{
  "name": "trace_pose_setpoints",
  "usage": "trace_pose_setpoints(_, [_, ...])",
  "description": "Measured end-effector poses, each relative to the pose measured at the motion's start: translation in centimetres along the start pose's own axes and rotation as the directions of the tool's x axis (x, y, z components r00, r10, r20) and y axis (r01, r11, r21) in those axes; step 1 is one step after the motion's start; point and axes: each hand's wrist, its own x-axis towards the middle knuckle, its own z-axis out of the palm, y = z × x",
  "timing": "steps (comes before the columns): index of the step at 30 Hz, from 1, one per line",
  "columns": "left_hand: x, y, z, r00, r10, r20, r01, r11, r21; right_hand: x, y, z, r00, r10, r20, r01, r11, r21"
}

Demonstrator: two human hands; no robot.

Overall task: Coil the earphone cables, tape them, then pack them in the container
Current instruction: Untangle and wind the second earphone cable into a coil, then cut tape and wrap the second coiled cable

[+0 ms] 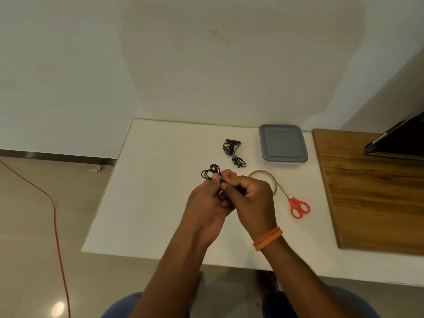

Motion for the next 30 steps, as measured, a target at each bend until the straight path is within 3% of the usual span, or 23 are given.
trace_pose_setpoints(3, [-0.2,-0.1,0.2,1.000,0.023,0.008,-0.024,0.990,0.141,-0.5,0.4,0.4,0.944,-0.330,-0.005,0.311,0.893,-0.326])
trace_pose_setpoints(5, [-0.3,-0.1,0.2,0.998,0.066,-0.006,-0.063,0.973,0.222,-0.9,0.6,0.8,0.907,-0.419,0.033,0.396,0.824,-0.404])
trace_pose_setpoints(12, [0.3,-0.3,-0.3,0.984,0.132,-0.116,-0.115,0.982,0.148,-1.5,1.0,1.5,0.913,-0.327,0.245,0.406,0.796,-0.448])
trace_pose_setpoints(14, [0.4,0.0,-0.5,0.974,0.189,-0.127,-0.162,0.967,0.199,-1.4,0.2,1.2,0.951,-0.196,0.241,0.262,0.922,-0.284])
trace_pose_setpoints(15, [0.5,0.1,-0.6,0.970,0.209,-0.126,-0.178,0.960,0.217,-1.2,-0.5,0.7,0.963,-0.057,0.263,0.084,0.992,-0.091])
trace_pose_setpoints(17, [0.8,0.2,-0.8,0.960,0.242,-0.144,-0.203,0.949,0.241,-0.6,-1.6,-0.8,0.896,0.174,0.408,-0.292,0.924,0.246])
trace_pose_setpoints(19, [1.2,0.3,-0.9,0.940,0.290,-0.181,-0.239,0.935,0.261,0.4,-1.4,-2.7,0.827,0.305,0.472,-0.452,0.860,0.237])
trace_pose_setpoints(21, [1.5,0.2,-0.9,0.920,0.350,-0.176,-0.280,0.901,0.331,1.7,-0.1,-4.6,0.851,0.414,0.324,-0.461,0.884,0.079])
trace_pose_setpoints(23, [1.4,-0.1,-0.5,0.920,0.365,-0.146,-0.283,0.872,0.399,3.3,2.4,-6.9,0.920,0.392,-0.011,-0.384,0.894,-0.231])
trace_pose_setpoints(24, [1.5,-0.4,-0.3,0.924,0.355,-0.142,-0.269,0.868,0.416,3.9,3.7,-8.0,0.927,0.351,-0.130,-0.373,0.847,-0.378])
trace_pose_setpoints(26, [1.5,-0.9,0.0,0.935,0.321,-0.154,-0.228,0.872,0.433,4.8,5.7,-9.4,0.911,0.354,-0.211,-0.412,0.767,-0.493])
trace_pose_setpoints(30, [1.6,-1.4,0.2,0.946,0.286,-0.156,-0.180,0.858,0.482,5.5,8.0,-9.0,0.863,0.449,-0.231,-0.482,0.593,-0.645])
